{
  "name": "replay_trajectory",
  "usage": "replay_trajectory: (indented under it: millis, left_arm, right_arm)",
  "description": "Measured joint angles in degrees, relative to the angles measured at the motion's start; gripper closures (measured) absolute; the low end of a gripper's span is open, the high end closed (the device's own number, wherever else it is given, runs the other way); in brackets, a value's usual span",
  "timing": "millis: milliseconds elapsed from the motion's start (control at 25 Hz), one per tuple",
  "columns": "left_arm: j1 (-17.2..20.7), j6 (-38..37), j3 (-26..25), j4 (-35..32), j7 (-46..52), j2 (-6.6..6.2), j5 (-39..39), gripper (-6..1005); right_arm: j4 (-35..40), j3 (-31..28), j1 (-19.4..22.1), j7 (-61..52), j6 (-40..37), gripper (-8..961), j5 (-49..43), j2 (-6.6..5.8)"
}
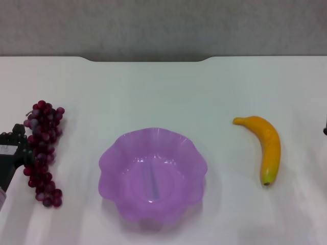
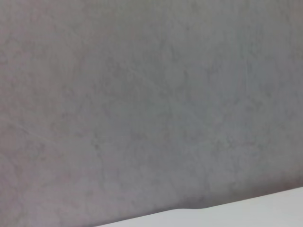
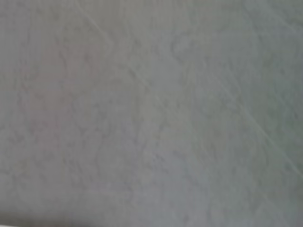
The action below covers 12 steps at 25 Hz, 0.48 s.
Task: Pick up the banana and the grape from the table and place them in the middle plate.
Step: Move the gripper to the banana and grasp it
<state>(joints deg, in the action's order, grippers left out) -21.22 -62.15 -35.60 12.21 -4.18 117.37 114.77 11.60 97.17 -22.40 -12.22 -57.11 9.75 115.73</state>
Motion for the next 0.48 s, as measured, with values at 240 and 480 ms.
replay_trajectory:
  millis: [240,480]
  left_arm:
    - [0.9,0.0,-0.2,2.0,0.3,-0.08,-1.5,927]
    - [1.0,0.4,-0.2,2.3,0.3,0.06,-2.2,891]
  right_arm:
    - [0.3,0.1,2.9,0.4,-0.9,952,0.0,0.03]
    - [0.5,0.1,5.3,0.5,-3.7,952,0.0,0.15]
